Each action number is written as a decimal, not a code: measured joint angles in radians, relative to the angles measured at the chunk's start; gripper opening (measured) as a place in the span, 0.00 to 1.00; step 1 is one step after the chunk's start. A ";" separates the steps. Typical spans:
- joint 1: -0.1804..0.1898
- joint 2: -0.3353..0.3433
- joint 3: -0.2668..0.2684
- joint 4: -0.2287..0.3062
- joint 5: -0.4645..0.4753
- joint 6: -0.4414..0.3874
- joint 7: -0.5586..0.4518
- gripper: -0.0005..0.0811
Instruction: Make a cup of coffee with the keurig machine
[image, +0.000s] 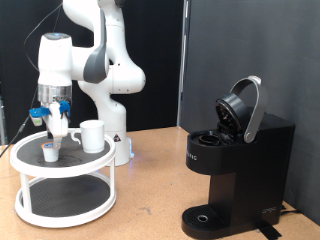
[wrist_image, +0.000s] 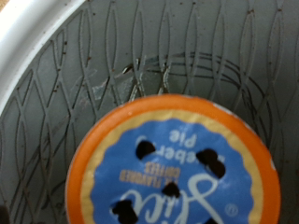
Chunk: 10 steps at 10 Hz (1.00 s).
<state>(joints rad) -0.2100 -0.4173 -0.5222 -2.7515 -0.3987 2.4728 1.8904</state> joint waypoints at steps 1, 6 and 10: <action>-0.003 0.004 0.000 -0.005 -0.004 0.012 0.000 0.91; -0.018 0.022 0.000 -0.025 -0.038 0.062 0.001 0.91; -0.026 0.051 0.000 -0.029 -0.060 0.092 0.025 0.57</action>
<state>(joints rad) -0.2362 -0.3666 -0.5218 -2.7807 -0.4591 2.5644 1.9155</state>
